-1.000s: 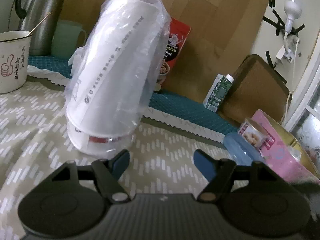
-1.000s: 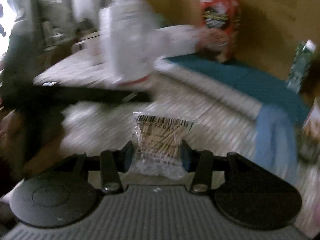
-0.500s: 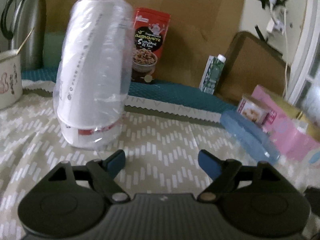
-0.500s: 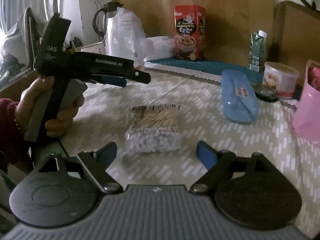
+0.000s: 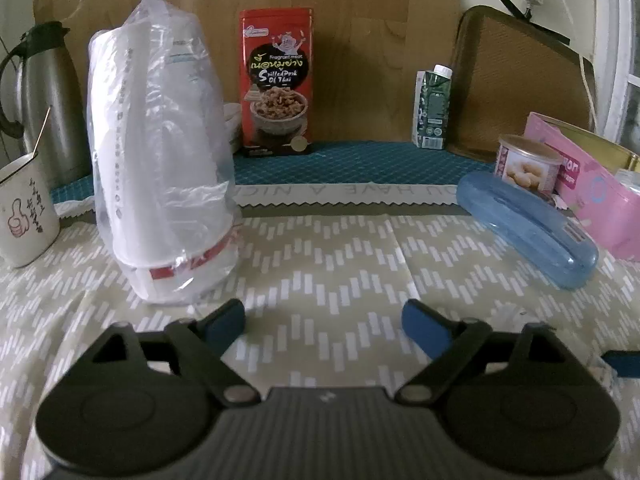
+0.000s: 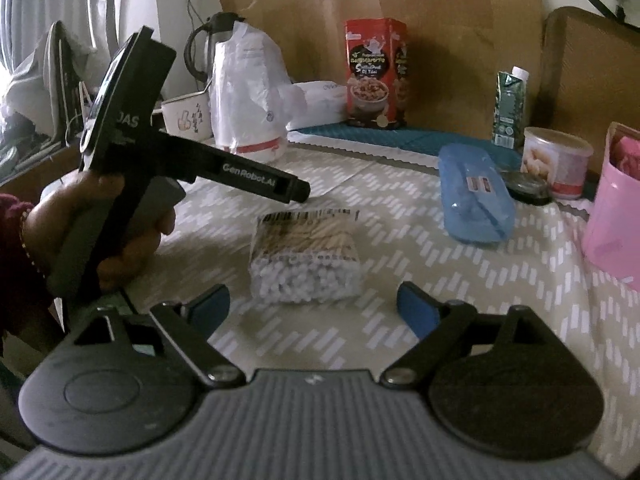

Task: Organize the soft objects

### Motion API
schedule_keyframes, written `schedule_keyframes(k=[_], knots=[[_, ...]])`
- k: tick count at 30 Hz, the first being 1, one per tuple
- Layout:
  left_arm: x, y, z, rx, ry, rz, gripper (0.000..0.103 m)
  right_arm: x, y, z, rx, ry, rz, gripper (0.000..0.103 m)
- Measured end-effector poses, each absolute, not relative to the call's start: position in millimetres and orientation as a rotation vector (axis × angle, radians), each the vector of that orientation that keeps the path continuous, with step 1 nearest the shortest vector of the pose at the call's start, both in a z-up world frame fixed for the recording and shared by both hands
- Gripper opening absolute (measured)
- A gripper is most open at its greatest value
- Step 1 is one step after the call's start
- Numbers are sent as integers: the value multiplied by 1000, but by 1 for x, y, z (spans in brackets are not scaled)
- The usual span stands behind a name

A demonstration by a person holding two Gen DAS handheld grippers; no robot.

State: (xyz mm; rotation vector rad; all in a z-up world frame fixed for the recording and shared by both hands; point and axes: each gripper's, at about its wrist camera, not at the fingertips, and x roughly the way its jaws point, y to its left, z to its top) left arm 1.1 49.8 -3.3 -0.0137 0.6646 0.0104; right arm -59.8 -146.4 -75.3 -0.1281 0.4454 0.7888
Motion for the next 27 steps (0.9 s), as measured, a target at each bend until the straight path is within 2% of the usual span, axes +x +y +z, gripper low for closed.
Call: schedule_keyframes(k=[16, 24, 27], knots=[[3, 51, -3, -22, 664, -4, 94, -47, -168, -73, 52, 460, 705, 91], [0, 53, -1, -45, 646, -37, 94, -50, -153, -73, -64, 453, 637, 91], [-3, 55, 0, -59, 630, -54, 92, -53, -142, -73, -145, 445, 646, 83]])
